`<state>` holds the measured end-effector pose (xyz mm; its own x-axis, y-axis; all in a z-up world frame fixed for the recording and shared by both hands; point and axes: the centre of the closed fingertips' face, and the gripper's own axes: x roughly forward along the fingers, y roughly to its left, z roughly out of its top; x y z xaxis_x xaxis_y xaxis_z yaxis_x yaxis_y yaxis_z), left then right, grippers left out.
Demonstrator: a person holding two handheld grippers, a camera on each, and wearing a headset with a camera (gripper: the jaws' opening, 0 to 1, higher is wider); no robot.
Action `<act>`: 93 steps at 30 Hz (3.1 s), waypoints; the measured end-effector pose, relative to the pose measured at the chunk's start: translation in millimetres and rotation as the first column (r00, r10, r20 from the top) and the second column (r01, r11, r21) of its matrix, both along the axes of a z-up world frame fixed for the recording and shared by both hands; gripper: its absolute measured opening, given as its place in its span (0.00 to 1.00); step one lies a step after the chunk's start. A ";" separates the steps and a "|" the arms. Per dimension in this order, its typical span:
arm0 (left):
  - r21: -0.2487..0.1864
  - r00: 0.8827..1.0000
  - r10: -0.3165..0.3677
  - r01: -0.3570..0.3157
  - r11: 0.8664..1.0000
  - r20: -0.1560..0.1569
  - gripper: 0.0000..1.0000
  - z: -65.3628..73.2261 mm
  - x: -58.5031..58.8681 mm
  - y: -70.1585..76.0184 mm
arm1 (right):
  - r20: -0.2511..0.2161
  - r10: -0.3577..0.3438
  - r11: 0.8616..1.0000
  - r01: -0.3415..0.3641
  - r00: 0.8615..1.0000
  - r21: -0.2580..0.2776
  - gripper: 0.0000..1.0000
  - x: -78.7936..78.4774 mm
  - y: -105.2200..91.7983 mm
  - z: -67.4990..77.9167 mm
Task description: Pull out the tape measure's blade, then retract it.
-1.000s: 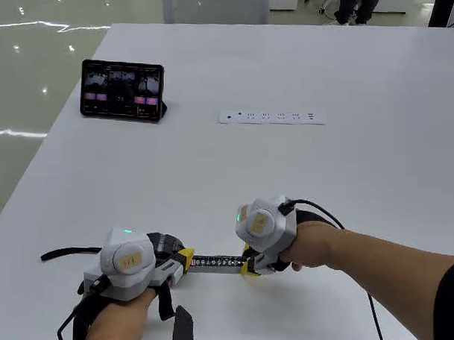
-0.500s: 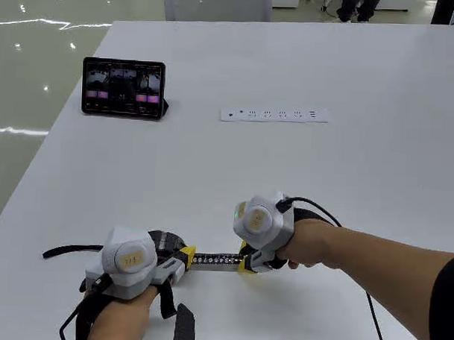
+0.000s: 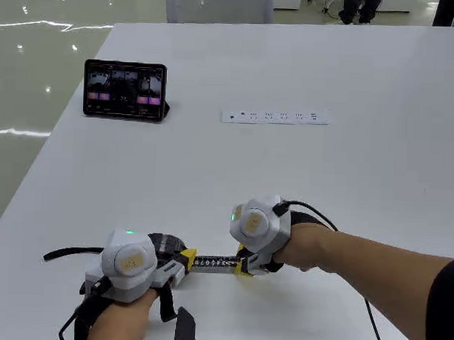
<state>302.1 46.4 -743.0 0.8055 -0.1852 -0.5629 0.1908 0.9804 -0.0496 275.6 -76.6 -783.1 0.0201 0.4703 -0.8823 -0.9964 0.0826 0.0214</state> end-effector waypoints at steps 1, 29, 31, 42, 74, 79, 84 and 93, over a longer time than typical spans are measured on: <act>-0.001 1.000 -0.001 0.001 1.000 0.000 0.61 -0.1 0.0 0.1 | 0.001 0.003 1.000 -0.003 1.000 0.003 0.11 -0.3 0.6 -0.1; -0.014 1.000 -0.004 0.004 1.000 -0.009 0.61 -0.1 -0.7 1.2 | -0.008 -0.011 0.998 0.011 1.000 0.059 0.11 0.4 22.8 1.2; -0.014 1.000 -0.003 0.003 1.000 -0.009 0.61 0.3 -0.8 1.4 | -0.005 -0.004 0.998 0.004 1.000 0.061 0.11 0.6 24.1 1.2; -0.018 1.000 0.003 -0.003 1.000 -0.012 0.61 0.1 0.0 1.5 | -0.014 -0.020 0.997 0.020 1.000 0.073 0.11 1.1 29.4 1.3; -0.030 1.000 -0.001 0.000 1.000 -0.019 0.60 -0.2 0.1 1.0 | -0.026 -0.010 0.990 0.014 1.000 0.138 0.11 -1.4 52.1 1.7; -0.031 1.000 0.001 -0.002 1.000 -0.021 0.60 -0.2 0.1 0.7 | -0.028 -0.013 0.989 0.017 1.000 0.145 0.11 -1.5 54.2 1.3; -0.034 1.000 0.004 -0.004 0.999 -0.022 0.60 0.0 -0.3 0.8 | -0.030 -0.011 0.989 0.015 0.999 0.149 0.11 -1.2 56.2 0.8; -0.034 1.000 0.003 -0.004 0.999 -0.023 0.61 -0.1 -0.7 0.9 | -0.035 -0.014 0.987 0.020 0.999 0.159 0.11 -0.8 60.5 0.8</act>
<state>301.4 47.3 -743.0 0.7931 -0.2018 -0.5746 0.1856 0.9787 -0.0876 274.8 -16.2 -782.3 0.0009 0.6048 -0.7964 -0.9933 0.0926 0.0692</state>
